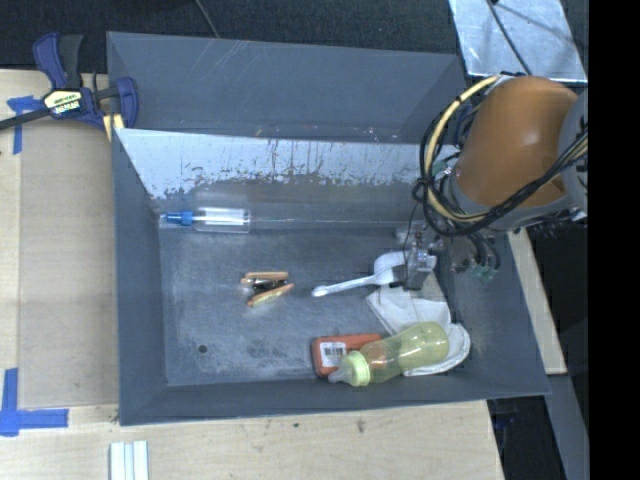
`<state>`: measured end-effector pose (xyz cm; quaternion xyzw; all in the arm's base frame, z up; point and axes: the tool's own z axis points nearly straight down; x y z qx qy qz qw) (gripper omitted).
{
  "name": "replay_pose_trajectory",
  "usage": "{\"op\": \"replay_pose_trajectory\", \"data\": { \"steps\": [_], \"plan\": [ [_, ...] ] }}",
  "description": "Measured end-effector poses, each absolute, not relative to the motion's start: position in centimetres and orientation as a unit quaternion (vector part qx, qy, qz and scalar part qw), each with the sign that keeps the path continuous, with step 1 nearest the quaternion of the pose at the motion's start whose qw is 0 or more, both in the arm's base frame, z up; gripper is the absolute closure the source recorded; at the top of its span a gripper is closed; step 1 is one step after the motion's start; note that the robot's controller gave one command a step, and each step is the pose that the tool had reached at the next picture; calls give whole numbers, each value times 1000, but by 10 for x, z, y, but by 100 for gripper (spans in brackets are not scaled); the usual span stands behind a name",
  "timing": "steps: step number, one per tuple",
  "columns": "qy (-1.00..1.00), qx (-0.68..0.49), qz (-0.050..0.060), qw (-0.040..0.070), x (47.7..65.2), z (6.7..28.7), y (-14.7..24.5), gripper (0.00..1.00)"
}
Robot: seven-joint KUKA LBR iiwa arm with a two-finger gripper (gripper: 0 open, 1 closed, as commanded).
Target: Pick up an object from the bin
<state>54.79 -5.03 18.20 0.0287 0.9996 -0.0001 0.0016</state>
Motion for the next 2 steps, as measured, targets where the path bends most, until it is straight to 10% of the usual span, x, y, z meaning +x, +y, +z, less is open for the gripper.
{"op": "replay_pose_trajectory", "data": {
  "steps": [1, 2],
  "plan": [
    [1000, 29, 0, 2, 548, 182, -50, 100],
    [1000, 30, 0, 2, 562, 311, -63, 100]
  ]
}}
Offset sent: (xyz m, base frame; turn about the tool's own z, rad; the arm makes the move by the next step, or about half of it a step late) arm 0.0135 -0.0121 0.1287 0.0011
